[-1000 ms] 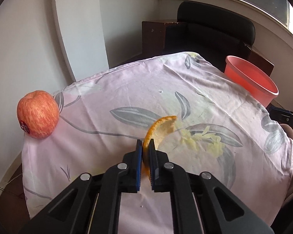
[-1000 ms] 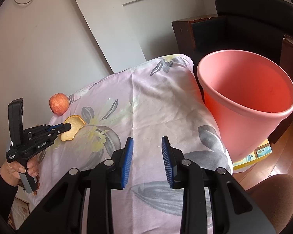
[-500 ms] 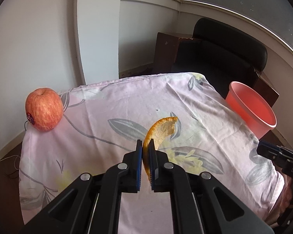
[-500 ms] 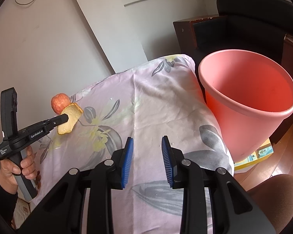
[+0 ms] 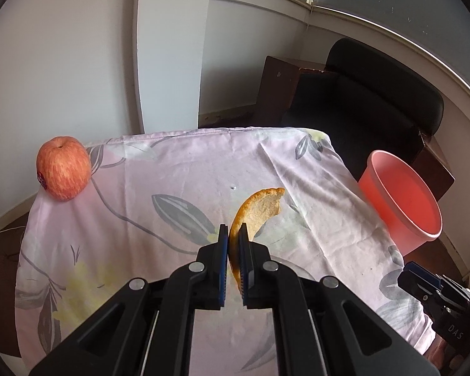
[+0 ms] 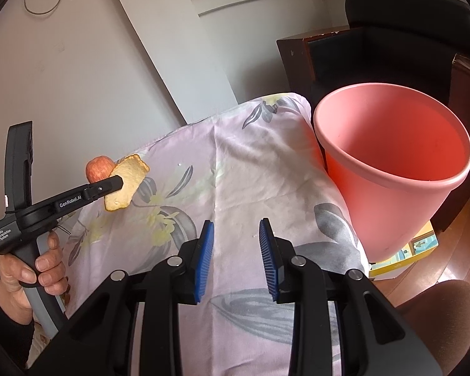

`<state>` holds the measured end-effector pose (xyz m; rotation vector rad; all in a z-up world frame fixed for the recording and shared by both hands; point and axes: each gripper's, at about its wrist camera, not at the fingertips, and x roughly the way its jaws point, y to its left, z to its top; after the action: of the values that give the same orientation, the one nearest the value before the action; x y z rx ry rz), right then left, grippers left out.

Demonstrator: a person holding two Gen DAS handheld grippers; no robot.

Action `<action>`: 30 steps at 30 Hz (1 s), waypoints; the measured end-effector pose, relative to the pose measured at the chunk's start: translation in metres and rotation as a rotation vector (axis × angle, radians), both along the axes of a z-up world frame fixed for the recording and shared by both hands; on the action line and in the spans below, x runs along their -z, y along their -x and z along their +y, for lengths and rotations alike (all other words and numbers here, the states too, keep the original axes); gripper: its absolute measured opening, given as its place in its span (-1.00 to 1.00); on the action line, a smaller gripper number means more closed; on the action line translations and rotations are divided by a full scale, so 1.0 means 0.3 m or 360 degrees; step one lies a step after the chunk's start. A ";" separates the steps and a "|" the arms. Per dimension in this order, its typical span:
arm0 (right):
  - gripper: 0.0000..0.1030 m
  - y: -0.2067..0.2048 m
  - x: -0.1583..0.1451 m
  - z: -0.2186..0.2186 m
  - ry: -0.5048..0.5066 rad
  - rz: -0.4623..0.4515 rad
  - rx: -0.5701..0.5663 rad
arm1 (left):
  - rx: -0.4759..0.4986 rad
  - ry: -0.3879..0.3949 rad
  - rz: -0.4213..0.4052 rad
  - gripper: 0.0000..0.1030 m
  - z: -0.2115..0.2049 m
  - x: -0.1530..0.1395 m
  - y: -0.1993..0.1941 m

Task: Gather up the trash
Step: 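Carry the orange peel in the left tool over the pink bin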

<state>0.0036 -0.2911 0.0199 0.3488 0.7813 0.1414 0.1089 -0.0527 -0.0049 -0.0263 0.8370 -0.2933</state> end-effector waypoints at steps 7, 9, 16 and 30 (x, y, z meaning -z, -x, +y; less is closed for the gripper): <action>-0.41 0.007 -0.010 -0.002 -0.0012 -0.0014 0.0005 | -0.0005 -0.0023 -0.0022 -0.89 -0.050 -0.020 0.019; -0.41 0.009 -0.010 -0.002 -0.0010 -0.0017 0.0006 | -0.0004 -0.0039 -0.0034 -0.89 -0.065 -0.027 0.023; -0.41 0.016 -0.018 -0.015 -0.0018 -0.0035 0.0026 | 0.0007 -0.0069 -0.0073 -0.89 -0.115 -0.043 0.039; -0.41 0.039 -0.031 -0.061 -0.0022 -0.0089 0.0100 | 0.0080 -0.0071 -0.0127 -0.89 -0.221 -0.072 0.067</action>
<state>-0.0081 -0.3093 0.0290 0.3805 0.7137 0.0970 0.0888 -0.1189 0.0166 0.0482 0.7657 -0.3209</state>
